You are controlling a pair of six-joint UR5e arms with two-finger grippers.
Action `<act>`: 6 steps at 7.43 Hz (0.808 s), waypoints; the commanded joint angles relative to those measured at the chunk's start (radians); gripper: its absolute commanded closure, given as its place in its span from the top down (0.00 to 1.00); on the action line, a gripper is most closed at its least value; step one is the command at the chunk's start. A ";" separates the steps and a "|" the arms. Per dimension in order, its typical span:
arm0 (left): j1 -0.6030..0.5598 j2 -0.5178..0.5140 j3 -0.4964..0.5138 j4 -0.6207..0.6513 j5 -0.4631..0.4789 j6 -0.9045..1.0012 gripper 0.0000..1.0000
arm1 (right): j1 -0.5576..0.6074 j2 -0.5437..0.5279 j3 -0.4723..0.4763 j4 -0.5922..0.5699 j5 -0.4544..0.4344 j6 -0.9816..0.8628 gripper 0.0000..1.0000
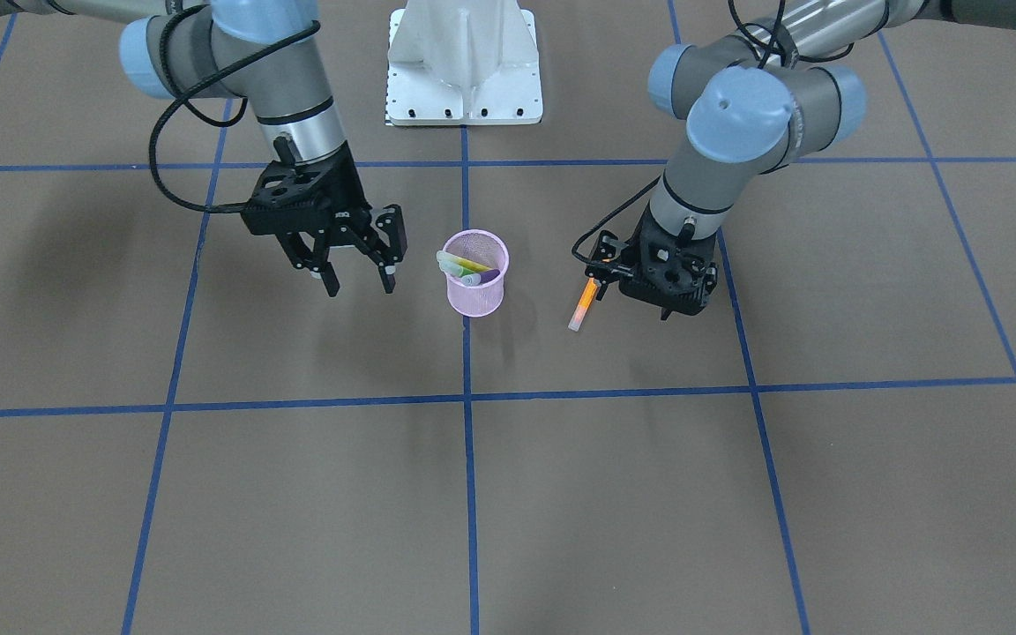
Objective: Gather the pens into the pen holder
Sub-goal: 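Open and withdraw the right gripper while the left gripper moves to the orange marker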
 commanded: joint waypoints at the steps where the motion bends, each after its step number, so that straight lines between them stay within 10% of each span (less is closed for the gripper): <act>1: 0.010 -0.035 0.092 0.011 -0.007 0.140 0.82 | 0.108 -0.067 0.004 0.005 0.196 -0.024 0.75; 6: 0.065 -0.111 0.133 0.193 -0.083 0.130 0.78 | 0.377 -0.284 -0.007 0.003 0.551 -0.359 0.75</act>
